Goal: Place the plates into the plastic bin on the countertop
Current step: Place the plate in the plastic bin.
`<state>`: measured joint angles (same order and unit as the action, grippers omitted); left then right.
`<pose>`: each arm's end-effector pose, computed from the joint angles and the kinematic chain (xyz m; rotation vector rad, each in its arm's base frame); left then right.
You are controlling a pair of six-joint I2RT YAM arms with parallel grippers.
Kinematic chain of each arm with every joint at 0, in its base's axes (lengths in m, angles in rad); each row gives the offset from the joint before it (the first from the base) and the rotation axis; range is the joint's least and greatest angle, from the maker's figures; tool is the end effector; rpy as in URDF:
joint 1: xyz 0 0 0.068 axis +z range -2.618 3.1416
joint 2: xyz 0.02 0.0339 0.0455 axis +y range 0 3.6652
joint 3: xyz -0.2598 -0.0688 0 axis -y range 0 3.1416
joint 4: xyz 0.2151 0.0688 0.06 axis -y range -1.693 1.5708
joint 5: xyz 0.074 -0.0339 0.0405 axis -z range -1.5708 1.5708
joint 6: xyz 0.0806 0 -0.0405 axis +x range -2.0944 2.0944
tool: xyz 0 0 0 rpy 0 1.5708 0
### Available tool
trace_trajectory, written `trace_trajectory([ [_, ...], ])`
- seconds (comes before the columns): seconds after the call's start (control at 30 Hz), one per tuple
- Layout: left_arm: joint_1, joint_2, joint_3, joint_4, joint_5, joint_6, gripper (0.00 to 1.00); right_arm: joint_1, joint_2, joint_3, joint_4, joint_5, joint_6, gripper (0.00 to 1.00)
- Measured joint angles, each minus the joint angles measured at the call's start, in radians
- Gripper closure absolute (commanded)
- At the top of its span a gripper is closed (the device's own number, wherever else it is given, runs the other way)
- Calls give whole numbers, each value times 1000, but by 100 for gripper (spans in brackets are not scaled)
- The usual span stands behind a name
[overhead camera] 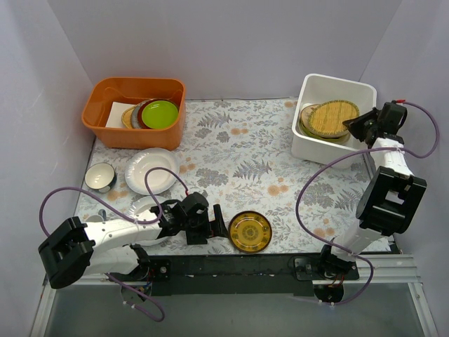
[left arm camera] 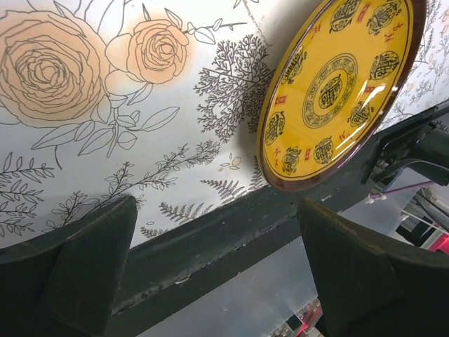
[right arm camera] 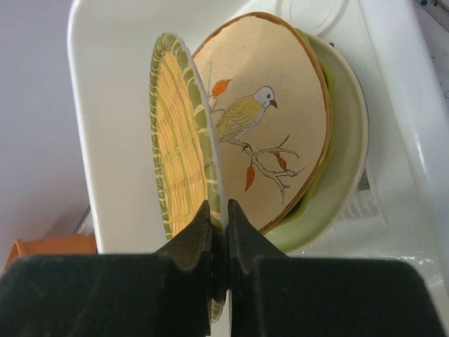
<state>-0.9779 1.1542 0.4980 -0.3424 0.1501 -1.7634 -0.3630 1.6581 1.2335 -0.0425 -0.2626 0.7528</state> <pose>0.1046 -0.1769 0.1382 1.0789 -2.7764 0.9030 0.3804 -0.1221 0.2700 0.9449 1.8293 0.5106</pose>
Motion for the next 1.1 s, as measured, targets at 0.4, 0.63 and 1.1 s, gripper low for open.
trace_trajectory([
  [0.4,-9,10,0,15,0,-15,2,56,74,21,16,16,1,98],
  [0.63,-20,12,0,24,0,-22,2,64,101,21,60,-5,5,75],
  [1.1,-35,11,0,28,0,-26,2,62,148,17,68,-35,-28,46],
])
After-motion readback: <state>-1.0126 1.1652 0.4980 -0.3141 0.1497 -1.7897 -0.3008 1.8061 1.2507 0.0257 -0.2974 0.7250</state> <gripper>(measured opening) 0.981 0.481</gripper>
